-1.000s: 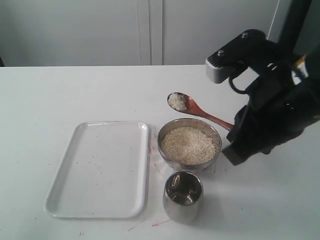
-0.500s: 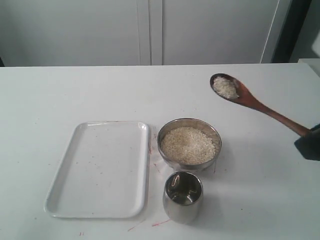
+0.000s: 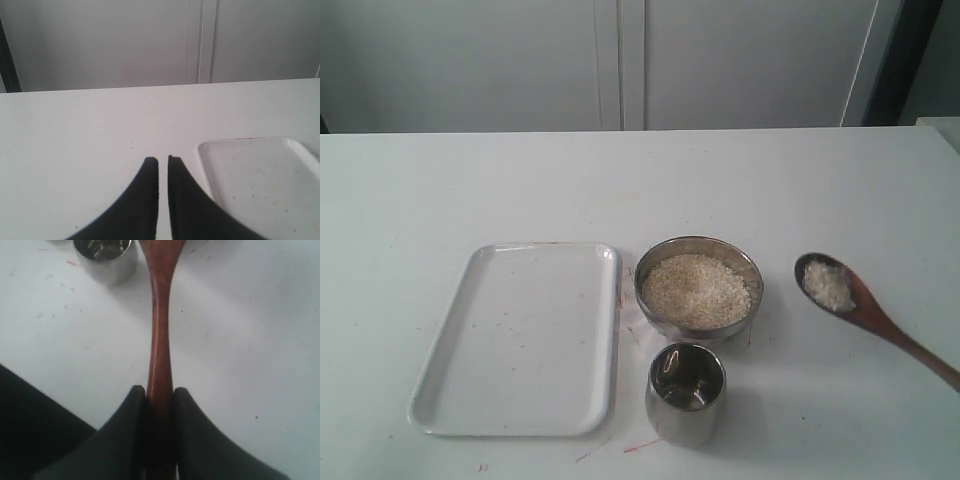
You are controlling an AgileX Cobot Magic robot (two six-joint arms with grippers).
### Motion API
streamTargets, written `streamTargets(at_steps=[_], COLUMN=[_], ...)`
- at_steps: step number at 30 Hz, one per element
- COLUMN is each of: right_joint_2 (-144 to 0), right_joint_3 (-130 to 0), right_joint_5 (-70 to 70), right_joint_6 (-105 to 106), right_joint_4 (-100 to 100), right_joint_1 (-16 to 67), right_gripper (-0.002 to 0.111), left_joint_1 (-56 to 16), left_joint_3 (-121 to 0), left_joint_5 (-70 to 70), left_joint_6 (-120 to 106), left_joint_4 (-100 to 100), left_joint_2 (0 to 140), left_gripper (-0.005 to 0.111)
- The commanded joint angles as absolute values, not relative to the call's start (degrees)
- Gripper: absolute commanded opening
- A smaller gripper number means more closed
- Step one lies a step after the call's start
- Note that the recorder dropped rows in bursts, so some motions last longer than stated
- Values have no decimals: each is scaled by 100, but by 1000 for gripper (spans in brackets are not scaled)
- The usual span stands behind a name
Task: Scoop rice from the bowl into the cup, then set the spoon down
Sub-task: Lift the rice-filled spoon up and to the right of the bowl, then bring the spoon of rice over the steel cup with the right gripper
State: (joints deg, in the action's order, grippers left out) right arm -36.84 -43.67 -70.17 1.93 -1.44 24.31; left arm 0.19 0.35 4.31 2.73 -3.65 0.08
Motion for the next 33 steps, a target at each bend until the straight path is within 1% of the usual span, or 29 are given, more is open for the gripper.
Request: streamTargets(at_steps=[1,7,22,28,33], right_joint_2=[-3581,-3642,-4410,-4823,-5343], right_joint_3=[-4063,-3992,-3992,-3992,-3992], right_joint_5=[-6996,-6995,-6541,-6235,-6110], right_joint_6=[145,161,727,499,-279], right_joint_4=[-604,-767,-746,-570,415], right_joint_1=[2394,2394,2474,3055,3727], right_gripper=[0,0,0,0,0], left_joint_1=[-17,-17,-17,-17,-17], left_joint_3=[0,0,0,0,0], left_joint_5=[455,455,455,455,455], left_joint_6=[281,281,281,281,281], left_joint_4=[-383,-383,-383,-383,-383], left_joint_2=[0,0,0,0,0], left_gripper=[14,14,14,14,14])
